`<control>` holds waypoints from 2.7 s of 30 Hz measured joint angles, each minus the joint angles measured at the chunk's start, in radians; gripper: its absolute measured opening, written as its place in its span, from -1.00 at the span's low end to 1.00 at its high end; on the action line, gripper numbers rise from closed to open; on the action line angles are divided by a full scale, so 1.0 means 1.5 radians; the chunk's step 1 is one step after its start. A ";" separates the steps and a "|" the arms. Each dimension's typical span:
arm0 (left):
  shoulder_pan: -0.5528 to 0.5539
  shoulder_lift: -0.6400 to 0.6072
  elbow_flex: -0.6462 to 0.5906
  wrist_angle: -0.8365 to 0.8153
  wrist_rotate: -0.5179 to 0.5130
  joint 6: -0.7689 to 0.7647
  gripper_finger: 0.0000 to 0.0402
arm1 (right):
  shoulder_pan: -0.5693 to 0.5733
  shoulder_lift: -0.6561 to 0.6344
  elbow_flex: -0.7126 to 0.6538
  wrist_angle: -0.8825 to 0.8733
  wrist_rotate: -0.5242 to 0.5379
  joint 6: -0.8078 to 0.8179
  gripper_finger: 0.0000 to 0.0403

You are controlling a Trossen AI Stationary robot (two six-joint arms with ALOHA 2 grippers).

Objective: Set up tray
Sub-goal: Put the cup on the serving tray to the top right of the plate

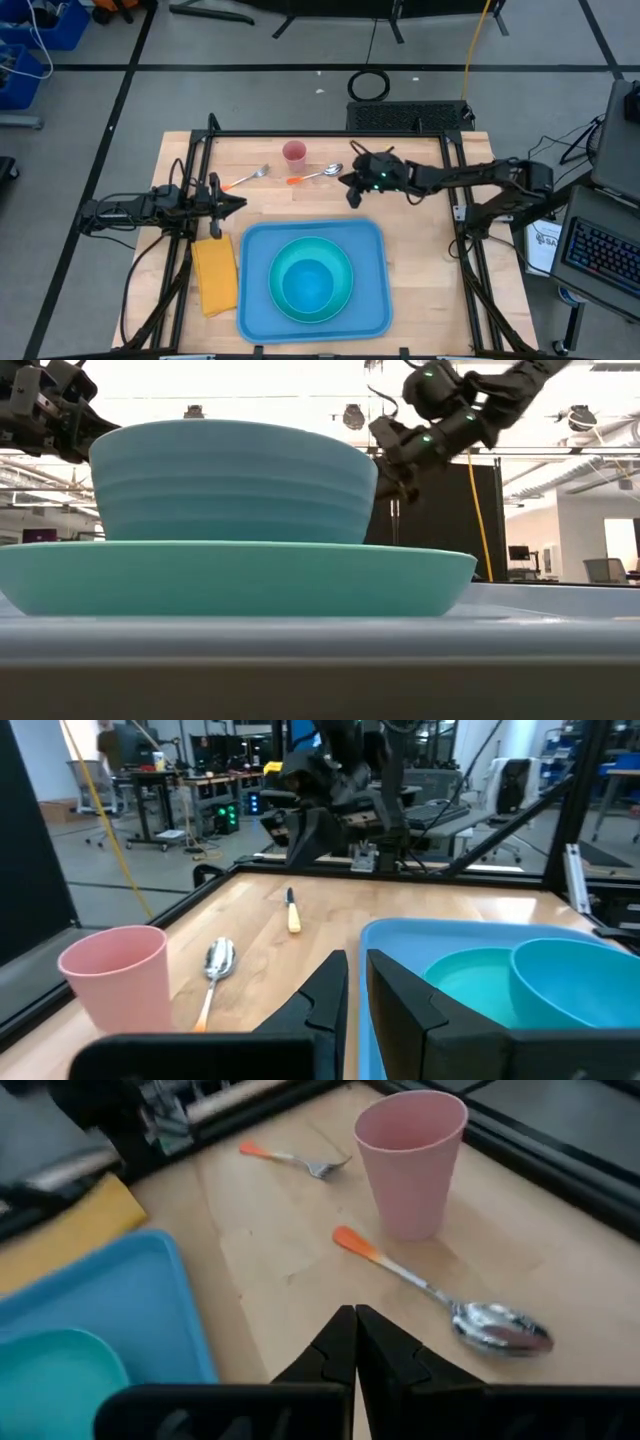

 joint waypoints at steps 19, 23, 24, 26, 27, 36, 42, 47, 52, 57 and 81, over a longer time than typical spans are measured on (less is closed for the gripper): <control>0.000 0.000 0.000 0.017 -0.049 0.042 -0.77 | -0.060 0.323 0.515 -0.365 -0.157 -0.302 -0.35; 0.001 0.000 0.000 0.023 -0.059 0.059 -0.77 | -0.065 0.360 0.586 -0.411 -0.157 -0.354 -0.10; 0.001 0.000 0.000 0.027 -0.061 0.063 -0.77 | -0.066 0.367 0.601 -0.416 -0.157 -0.365 -0.06; 0.001 0.000 0.000 0.032 -0.064 0.067 -0.77 | -0.070 0.381 0.626 -0.438 -0.157 -0.376 -0.02; 0.001 0.000 0.000 0.034 -0.064 0.067 -0.77 | -0.073 0.388 0.642 -0.443 -0.157 -0.381 -0.01; 0.001 0.000 0.000 0.037 -0.063 0.066 -0.77 | -0.101 0.473 0.751 -0.540 -0.175 -0.388 -0.10; 0.001 0.000 0.000 0.033 -0.063 0.065 -0.77 | -0.094 0.484 0.758 -0.541 -0.167 -0.402 -0.11; 0.001 0.000 0.000 0.031 -0.063 0.065 -0.77 | -0.089 0.484 0.758 -0.531 -0.151 -0.420 -0.12; 0.001 0.000 0.000 0.031 -0.063 0.065 -0.77 | -0.089 0.484 0.758 -0.534 -0.145 -0.426 -0.16; 0.001 0.000 0.000 0.031 -0.063 0.065 -0.77 | -0.089 0.484 0.758 -0.531 -0.139 -0.440 -0.16; 0.001 0.000 0.000 0.029 -0.062 0.065 -0.77 | -0.091 0.511 0.758 -0.514 -0.117 -0.407 -0.96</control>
